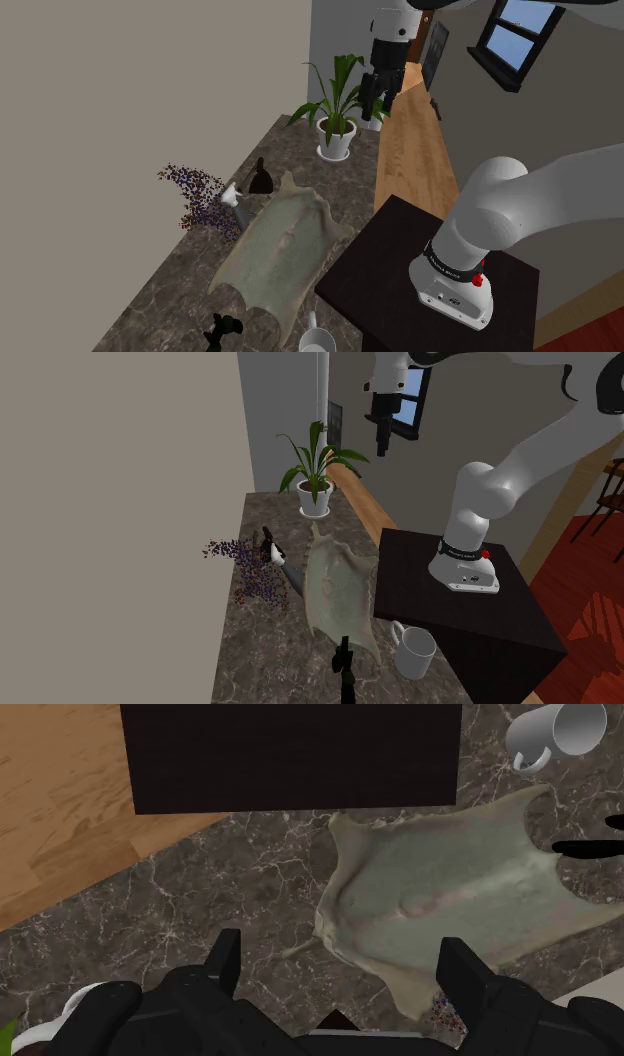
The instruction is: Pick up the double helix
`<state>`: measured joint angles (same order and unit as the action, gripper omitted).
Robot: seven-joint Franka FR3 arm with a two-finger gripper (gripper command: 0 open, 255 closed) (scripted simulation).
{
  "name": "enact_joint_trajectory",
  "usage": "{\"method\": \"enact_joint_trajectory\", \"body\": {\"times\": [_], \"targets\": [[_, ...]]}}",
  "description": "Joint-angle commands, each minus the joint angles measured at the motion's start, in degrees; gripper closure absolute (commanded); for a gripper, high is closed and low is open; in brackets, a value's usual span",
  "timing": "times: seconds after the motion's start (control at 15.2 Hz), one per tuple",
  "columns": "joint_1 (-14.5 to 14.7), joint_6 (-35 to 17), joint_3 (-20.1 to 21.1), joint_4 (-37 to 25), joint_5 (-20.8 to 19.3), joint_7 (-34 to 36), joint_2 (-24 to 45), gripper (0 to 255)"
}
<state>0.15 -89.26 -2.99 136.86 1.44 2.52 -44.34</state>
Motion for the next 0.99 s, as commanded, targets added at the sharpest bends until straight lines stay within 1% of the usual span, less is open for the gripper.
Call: {"method": "enact_joint_trajectory", "body": {"times": [0.0,0.46,0.92], "targets": [[0.0,0.0,0.0,0.0,0.0,0.0,0.0,0],[3.9,-12.3,0.2,-0.9,1.8,-5.7,12.2,0],[7.6,-22.2,0.9,-5.2,4.2,-11.7,25.6,0]]}}
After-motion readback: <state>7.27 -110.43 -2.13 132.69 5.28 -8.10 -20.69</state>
